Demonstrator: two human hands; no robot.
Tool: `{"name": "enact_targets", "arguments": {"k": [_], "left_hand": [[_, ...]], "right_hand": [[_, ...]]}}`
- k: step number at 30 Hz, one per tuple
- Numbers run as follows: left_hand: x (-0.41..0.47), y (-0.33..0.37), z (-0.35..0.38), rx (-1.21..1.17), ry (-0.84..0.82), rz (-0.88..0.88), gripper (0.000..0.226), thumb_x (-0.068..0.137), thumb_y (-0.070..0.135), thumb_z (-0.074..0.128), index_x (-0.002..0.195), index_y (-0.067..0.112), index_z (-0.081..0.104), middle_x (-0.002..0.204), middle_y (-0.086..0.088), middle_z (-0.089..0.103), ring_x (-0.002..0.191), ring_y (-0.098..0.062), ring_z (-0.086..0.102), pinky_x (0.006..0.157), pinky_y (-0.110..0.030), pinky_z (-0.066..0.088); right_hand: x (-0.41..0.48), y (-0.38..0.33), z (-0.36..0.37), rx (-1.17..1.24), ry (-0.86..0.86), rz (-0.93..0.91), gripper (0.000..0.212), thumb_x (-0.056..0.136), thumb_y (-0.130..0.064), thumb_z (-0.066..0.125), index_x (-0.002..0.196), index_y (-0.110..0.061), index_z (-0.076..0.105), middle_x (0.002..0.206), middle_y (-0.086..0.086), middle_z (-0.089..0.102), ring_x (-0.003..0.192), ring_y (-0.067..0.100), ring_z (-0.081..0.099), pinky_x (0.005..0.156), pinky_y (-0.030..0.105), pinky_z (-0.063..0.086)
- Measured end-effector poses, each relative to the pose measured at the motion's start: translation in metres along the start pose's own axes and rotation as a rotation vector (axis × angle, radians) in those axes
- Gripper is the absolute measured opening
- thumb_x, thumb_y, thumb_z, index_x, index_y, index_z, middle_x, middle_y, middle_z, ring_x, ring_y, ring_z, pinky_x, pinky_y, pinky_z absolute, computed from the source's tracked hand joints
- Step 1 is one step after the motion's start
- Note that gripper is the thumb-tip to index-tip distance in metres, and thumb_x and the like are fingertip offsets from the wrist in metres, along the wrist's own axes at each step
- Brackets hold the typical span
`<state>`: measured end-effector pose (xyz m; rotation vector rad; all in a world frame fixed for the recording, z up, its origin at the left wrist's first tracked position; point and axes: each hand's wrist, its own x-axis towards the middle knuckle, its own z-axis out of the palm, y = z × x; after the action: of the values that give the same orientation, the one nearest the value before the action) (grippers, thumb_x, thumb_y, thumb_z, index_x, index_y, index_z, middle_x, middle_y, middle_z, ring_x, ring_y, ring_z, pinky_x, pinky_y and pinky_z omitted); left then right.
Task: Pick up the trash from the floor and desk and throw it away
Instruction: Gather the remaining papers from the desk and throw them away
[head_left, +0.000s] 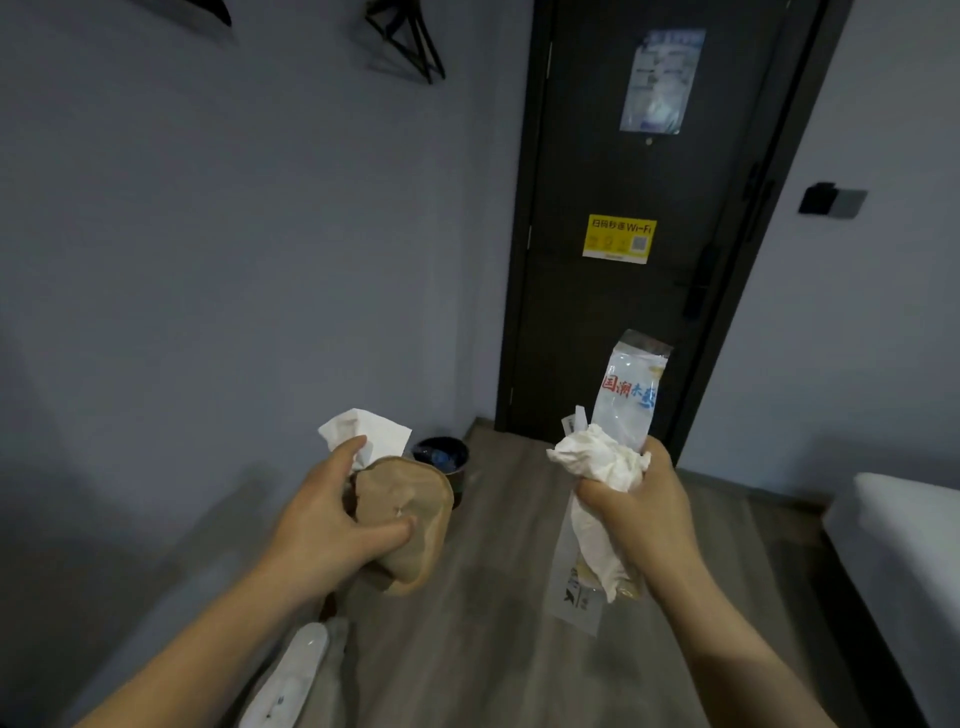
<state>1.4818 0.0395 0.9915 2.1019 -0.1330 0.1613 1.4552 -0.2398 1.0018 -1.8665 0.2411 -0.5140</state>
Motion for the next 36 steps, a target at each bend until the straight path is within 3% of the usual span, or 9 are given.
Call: {"name": "enact_targets", "arguments": {"k": [4,10,15,19,22,25,30,32,36], "left_hand": [[0.076,-0.023,0.009,-0.022,0.012,-0.026,0.106,0.044,0.049,0.073,0.142,0.037,0.033,0.111,0.016,0.057,0.089,0.013,0.053,0.067,-0.008,0.039],[0.197,-0.048,0.011,-0.033,0.006,-0.051,0.112,0.038,0.057,0.067,0.142,0.037,0.031,0.101,0.027,0.053,0.088,0.019,0.050,0.069,-0.008,0.039],[0.278,-0.067,0.027,-0.001,-0.036,-0.062,0.111,0.043,0.054,0.067,0.145,0.035,0.028,0.125,0.010,0.048,0.104,-0.007,0.050,0.077,-0.018,0.041],[0.334,-0.082,0.045,0.027,-0.025,-0.081,0.107,0.046,0.048,0.070,0.145,0.034,0.029,0.120,0.014,0.045,0.101,-0.004,0.047,0.070,-0.008,0.036],[0.382,-0.096,0.060,0.039,-0.006,-0.102,0.107,0.046,0.047,0.071,0.144,0.036,0.030,0.122,0.012,0.044,0.103,-0.005,0.046,0.074,-0.014,0.037],[0.427,-0.111,0.077,0.079,0.024,-0.122,0.099,0.061,0.031,0.082,0.145,0.033,0.030,0.131,0.004,0.047,0.103,-0.006,0.046,0.070,-0.007,0.035],[0.496,-0.128,0.100,0.122,0.003,-0.210,0.110,0.048,0.046,0.073,0.147,0.032,0.026,0.132,0.001,0.049,0.107,-0.012,0.049,0.082,-0.025,0.039],[0.519,-0.138,0.112,0.111,-0.005,-0.240,0.108,0.056,0.036,0.079,0.148,0.030,0.024,0.136,-0.001,0.047,0.112,-0.015,0.050,0.086,-0.028,0.042],[0.551,-0.165,0.130,0.105,-0.011,-0.316,0.103,0.064,0.027,0.081,0.149,0.029,0.023,0.137,-0.001,0.045,0.111,-0.011,0.047,0.087,-0.026,0.040]], "right_hand": [[0.070,0.015,0.038,0.004,-0.027,0.013,0.054,0.076,-0.020,0.074,0.116,-0.037,0.042,0.095,-0.018,0.058,0.080,0.003,0.059,0.055,0.014,0.040],[0.176,0.022,0.101,-0.035,-0.030,0.017,0.057,0.075,-0.020,0.077,0.116,-0.036,0.041,0.091,-0.021,0.055,0.077,0.002,0.057,0.051,0.010,0.039],[0.246,0.042,0.141,-0.054,-0.050,0.041,0.056,0.077,-0.014,0.075,0.114,-0.036,0.038,0.090,-0.024,0.054,0.076,0.000,0.058,0.054,0.012,0.041],[0.304,0.059,0.165,-0.053,-0.065,0.062,0.054,0.078,-0.015,0.075,0.113,-0.035,0.039,0.090,-0.021,0.055,0.076,0.000,0.058,0.054,0.012,0.041],[0.353,0.079,0.186,-0.034,-0.093,0.069,0.053,0.078,-0.015,0.074,0.113,-0.034,0.040,0.090,-0.022,0.055,0.076,-0.001,0.058,0.055,0.011,0.041],[0.406,0.099,0.209,0.000,-0.149,0.090,0.054,0.079,-0.016,0.074,0.115,-0.034,0.038,0.092,-0.025,0.051,0.079,-0.002,0.055,0.056,0.013,0.040],[0.494,0.129,0.245,0.019,-0.246,0.147,0.055,0.080,-0.019,0.074,0.124,-0.027,0.041,0.101,-0.018,0.054,0.088,0.005,0.056,0.065,0.021,0.044],[0.524,0.140,0.261,0.009,-0.291,0.170,0.060,0.080,-0.017,0.074,0.130,-0.022,0.042,0.111,-0.010,0.057,0.093,0.010,0.058,0.071,0.026,0.047],[0.567,0.170,0.290,-0.002,-0.355,0.246,0.054,0.079,-0.014,0.075,0.125,-0.021,0.047,0.100,-0.012,0.059,0.080,0.001,0.056,0.059,0.018,0.044]]}}
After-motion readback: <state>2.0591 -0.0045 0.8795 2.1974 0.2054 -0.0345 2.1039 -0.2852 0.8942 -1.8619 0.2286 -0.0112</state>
